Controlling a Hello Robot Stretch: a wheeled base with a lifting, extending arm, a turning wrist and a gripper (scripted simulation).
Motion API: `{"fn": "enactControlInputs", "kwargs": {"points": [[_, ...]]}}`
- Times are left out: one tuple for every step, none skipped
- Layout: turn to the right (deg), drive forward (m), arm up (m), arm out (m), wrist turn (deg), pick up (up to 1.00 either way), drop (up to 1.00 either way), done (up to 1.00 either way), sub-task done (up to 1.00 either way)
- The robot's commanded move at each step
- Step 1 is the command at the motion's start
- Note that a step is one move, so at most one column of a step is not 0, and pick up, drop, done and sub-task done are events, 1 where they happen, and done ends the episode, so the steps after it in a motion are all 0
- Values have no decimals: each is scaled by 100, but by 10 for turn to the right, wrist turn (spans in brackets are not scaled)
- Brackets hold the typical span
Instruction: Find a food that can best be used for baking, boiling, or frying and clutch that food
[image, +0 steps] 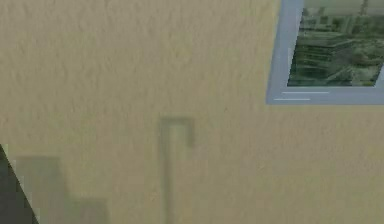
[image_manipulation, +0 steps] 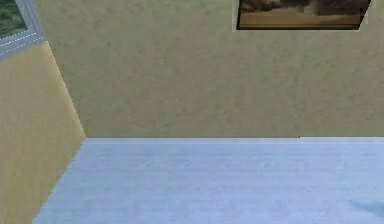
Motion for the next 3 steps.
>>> {"fn": "enactControlInputs", "kwargs": {"points": [[-450,0,0,0,0,0,0,0,0],[-210,0,0,0,0,0,0,0,0],[0,70,0,0,0,0,0,0,0]]}}
